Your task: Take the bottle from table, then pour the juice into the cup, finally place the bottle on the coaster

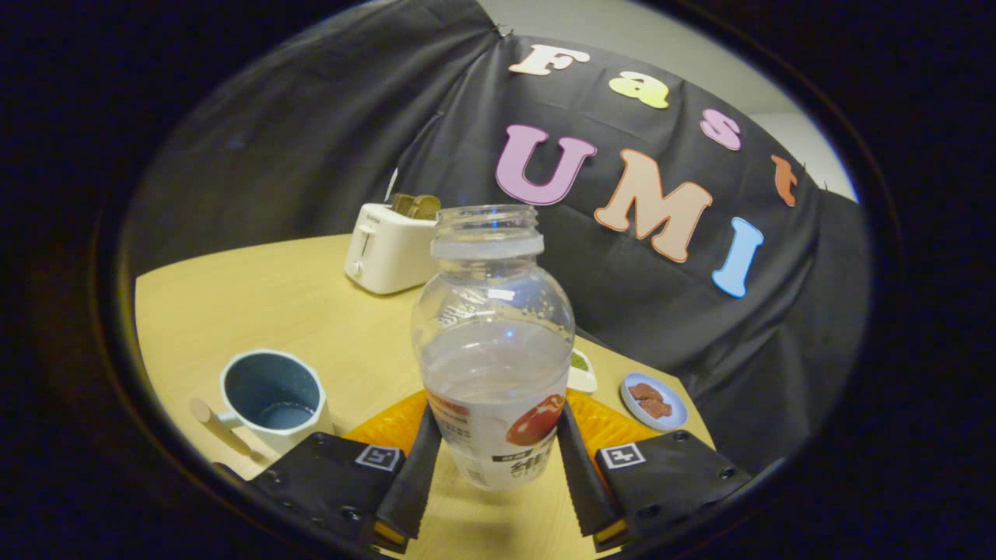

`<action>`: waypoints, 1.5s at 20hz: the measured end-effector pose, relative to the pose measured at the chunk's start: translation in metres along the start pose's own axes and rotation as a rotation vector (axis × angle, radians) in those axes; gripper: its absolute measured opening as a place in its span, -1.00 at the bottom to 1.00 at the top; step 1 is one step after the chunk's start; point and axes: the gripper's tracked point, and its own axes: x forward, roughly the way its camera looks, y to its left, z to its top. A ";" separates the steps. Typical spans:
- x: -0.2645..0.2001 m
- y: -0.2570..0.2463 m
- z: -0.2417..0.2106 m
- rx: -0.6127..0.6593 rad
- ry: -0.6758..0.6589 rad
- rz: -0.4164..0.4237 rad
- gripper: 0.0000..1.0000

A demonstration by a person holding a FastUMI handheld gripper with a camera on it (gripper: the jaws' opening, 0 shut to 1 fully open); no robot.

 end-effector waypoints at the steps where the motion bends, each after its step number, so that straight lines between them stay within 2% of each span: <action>1: 0.004 0.001 0.003 0.035 -0.009 0.015 0.55; 5: 0.018 0.000 0.012 0.192 -0.042 0.063 0.55; 10: 0.048 -0.009 0.006 0.282 -0.066 0.070 0.55; 19: 0.083 -0.003 -0.020 0.328 -0.065 0.094 0.55; 30: 0.105 -0.012 -0.045 0.397 -0.013 0.073 0.56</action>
